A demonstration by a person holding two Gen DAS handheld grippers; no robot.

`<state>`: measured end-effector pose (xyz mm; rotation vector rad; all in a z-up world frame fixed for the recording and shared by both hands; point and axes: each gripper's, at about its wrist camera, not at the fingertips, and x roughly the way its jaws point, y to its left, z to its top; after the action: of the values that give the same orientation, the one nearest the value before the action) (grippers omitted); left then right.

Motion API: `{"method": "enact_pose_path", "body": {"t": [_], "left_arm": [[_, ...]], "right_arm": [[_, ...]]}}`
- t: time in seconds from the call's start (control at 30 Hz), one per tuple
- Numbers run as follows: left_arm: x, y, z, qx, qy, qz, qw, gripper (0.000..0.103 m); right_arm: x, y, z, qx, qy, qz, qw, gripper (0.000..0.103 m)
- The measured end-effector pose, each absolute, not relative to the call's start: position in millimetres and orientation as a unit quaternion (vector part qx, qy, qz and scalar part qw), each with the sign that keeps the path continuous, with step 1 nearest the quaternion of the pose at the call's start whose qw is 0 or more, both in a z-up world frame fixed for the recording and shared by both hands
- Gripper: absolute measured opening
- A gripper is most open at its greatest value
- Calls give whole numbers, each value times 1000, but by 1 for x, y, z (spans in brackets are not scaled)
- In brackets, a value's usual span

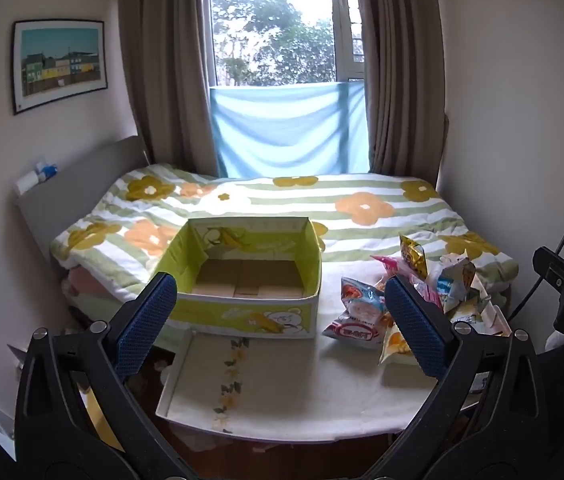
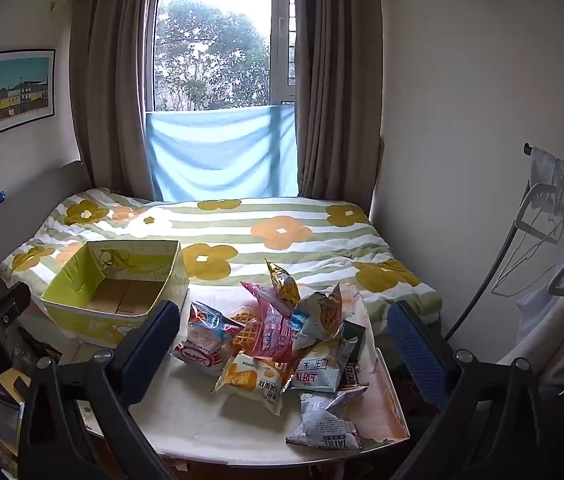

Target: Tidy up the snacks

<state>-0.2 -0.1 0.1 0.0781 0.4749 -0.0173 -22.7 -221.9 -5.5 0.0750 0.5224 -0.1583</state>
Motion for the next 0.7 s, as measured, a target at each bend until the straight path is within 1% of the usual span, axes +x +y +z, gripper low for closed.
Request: {"method": "enact_pose_path", "body": {"t": [0.37, 0.7], "left_arm": [[-2, -2, 9, 39, 225, 0, 974, 103], [1, -5, 4, 50, 229, -7, 972, 103]], "right_arm": [[-16, -211, -7, 30, 256, -83, 962, 103], [-17, -213, -8, 31, 257, -83, 962, 103]]}}
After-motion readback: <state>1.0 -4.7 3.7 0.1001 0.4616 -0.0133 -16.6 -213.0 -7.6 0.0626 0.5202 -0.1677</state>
